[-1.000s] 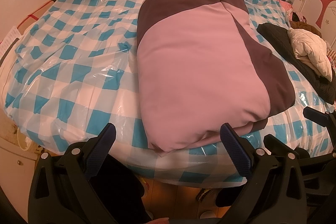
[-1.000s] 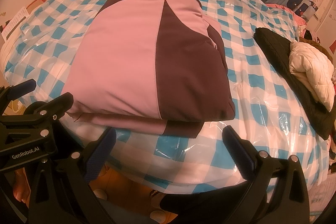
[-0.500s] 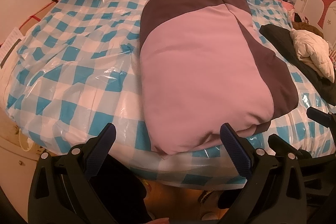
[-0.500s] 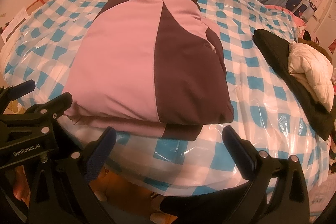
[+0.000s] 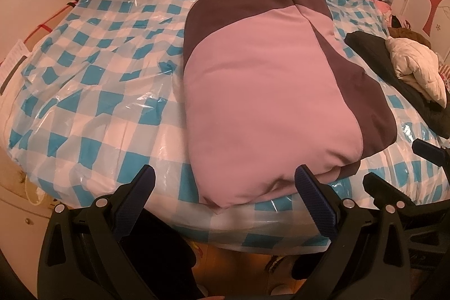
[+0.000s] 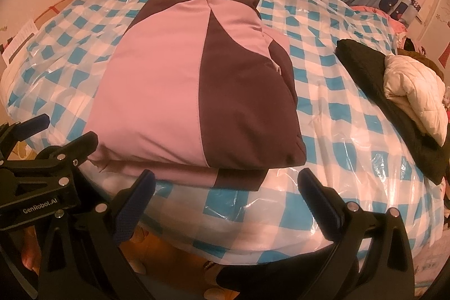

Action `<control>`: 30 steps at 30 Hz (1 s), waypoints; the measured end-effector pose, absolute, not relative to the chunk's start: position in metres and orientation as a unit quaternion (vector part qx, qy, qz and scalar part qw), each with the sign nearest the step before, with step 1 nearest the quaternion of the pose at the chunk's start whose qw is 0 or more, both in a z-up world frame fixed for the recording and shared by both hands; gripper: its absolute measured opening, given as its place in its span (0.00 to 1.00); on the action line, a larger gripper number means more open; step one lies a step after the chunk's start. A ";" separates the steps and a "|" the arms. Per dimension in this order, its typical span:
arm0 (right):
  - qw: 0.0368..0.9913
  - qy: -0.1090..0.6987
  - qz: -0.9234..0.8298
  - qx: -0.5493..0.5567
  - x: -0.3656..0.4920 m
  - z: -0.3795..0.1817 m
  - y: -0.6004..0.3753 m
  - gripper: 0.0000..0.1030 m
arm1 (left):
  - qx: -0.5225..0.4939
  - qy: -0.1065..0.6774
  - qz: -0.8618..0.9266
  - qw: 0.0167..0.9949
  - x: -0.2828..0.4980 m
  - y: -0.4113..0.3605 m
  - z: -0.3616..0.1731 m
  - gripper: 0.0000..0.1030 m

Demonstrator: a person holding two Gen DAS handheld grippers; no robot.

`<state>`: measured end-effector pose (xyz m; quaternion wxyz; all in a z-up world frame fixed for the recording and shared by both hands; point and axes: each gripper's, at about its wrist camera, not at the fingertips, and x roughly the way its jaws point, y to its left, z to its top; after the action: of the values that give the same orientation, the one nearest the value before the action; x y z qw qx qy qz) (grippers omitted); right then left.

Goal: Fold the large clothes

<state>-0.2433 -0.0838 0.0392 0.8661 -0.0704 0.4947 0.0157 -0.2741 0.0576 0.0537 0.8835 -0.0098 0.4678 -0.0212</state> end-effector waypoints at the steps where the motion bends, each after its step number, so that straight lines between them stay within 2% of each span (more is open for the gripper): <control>1: 0.866 0.494 0.016 -0.070 -0.243 0.040 -0.085 0.95 | -0.010 0.468 -0.021 0.884 -0.275 0.056 0.054 0.93; 25: 0.871 0.488 0.016 -0.056 -0.242 0.041 -0.094 0.95 | 0.027 0.450 0.002 0.893 -0.276 0.043 0.066 0.93; 30: 0.876 0.479 0.024 -0.044 -0.244 0.043 -0.096 0.95 | -0.020 0.420 -0.043 0.906 -0.280 0.049 0.071 0.93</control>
<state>-0.2437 -0.0955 0.0431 0.8762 -0.0442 0.4793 0.0240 -0.2800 0.0488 0.0711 0.9064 -0.0198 0.4196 -0.0433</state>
